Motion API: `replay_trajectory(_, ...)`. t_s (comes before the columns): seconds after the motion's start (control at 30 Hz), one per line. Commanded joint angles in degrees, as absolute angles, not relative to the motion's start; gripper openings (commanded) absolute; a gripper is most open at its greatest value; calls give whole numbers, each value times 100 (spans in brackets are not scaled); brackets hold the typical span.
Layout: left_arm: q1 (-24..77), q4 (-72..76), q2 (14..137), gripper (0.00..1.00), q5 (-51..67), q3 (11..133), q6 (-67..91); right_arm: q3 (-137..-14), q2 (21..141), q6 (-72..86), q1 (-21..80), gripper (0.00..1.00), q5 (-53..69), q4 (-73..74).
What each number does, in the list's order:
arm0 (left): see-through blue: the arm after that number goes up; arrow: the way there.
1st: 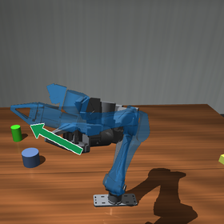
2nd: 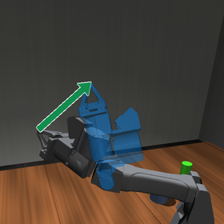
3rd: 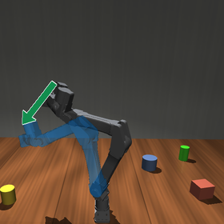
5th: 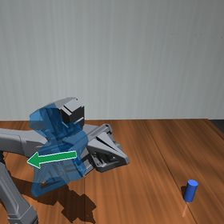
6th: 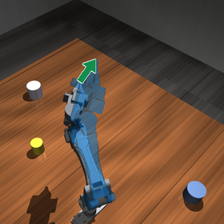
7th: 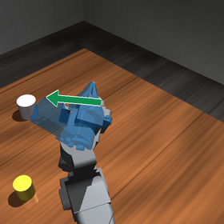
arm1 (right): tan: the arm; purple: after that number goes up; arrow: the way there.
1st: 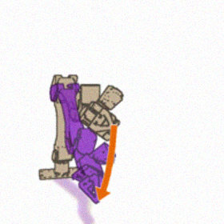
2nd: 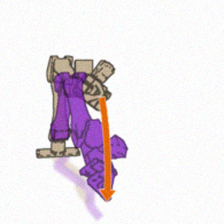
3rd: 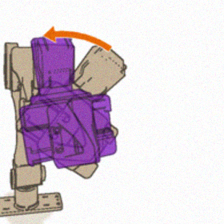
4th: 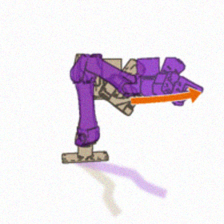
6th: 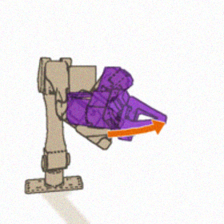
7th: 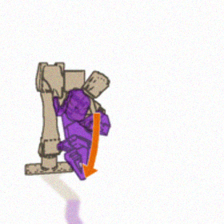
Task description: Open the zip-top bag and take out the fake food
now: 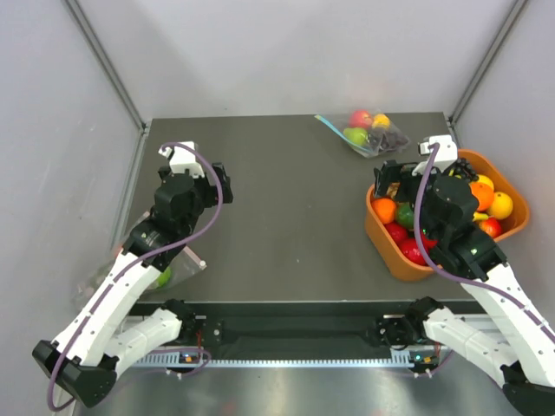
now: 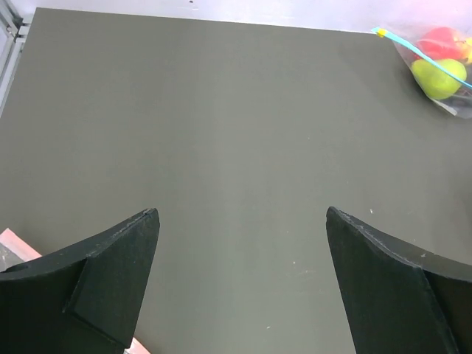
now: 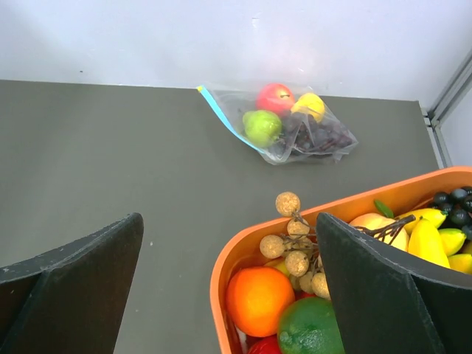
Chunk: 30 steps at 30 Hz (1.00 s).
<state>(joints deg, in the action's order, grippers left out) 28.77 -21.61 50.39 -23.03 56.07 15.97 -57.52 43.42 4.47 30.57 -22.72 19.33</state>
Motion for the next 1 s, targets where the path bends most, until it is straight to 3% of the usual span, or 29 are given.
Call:
replay_trajectory(0.0, 2892, -2013, 4966, 99, -2190, 5704, 1512, -5986, 4289, 387, 3006, 100, -2233, 1740)
replay_trajectory(0.23, 2892, -1556, 5299, 99, -1749, 5642, 1370, -5915, 4140, 360, 3006, 100, -2153, 1758)
replay_trajectory(0.47, 2892, -1038, 7185, 99, -837, 6292, 1906, -5819, 4087, 527, 3006, 100, -2039, 1907)
replay_trajectory(0.7, 3409, -354, 10076, 99, -457, 8284, 2767, -5520, 3999, 712, 3015, 100, -1758, 1934)
replay_trajectory(0.97, 3927, -53, 12424, 99, -447, 11025, 3683, -5335, 3929, 668, 3006, 100, -1644, 1925)
